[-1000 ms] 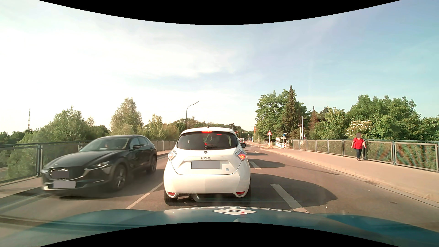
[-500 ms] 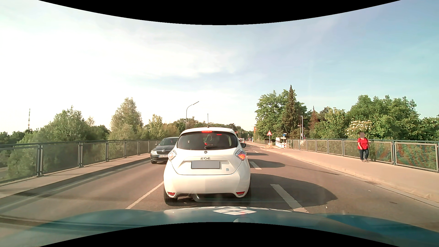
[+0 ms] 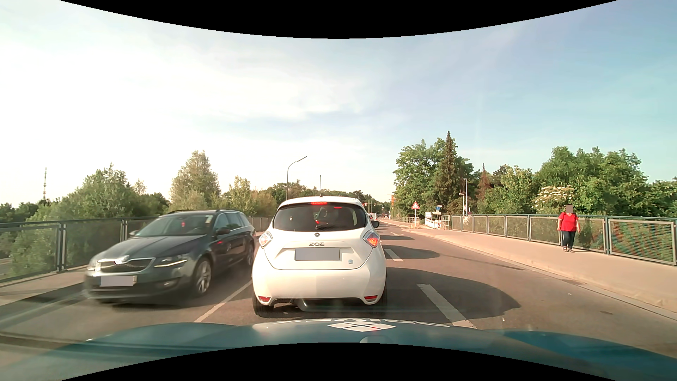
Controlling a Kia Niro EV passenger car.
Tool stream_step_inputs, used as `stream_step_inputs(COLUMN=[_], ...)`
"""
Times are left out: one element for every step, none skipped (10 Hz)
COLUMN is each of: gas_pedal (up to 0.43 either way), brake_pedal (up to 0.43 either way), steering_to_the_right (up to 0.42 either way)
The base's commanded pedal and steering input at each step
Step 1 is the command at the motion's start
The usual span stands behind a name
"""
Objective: Follow the waypoints while adhering to traffic rules and regulations
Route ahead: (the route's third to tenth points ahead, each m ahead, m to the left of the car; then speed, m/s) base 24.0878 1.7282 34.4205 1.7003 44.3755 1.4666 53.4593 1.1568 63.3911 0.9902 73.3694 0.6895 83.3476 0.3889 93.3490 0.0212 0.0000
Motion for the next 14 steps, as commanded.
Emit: stream_step_inputs(gas_pedal=[0.0,0.0,0.0,0.0,0.0,0.0,0.0,0.0,0.0,0.0,0.0,0.0,0.0,0.0], brake_pedal=[0.299,0.299,0.293,0.299,0.293,0.299,0.293,0.299,0.299,0.299,0.299,0.299,0.299,0.299], steering_to_the_right=[-0.001,-0.001,-0.001,-0.001,-0.001,-0.001,-0.001,-0.001,-0.001,-0.001,-0.001,-0.001,-0.001,-0.001])
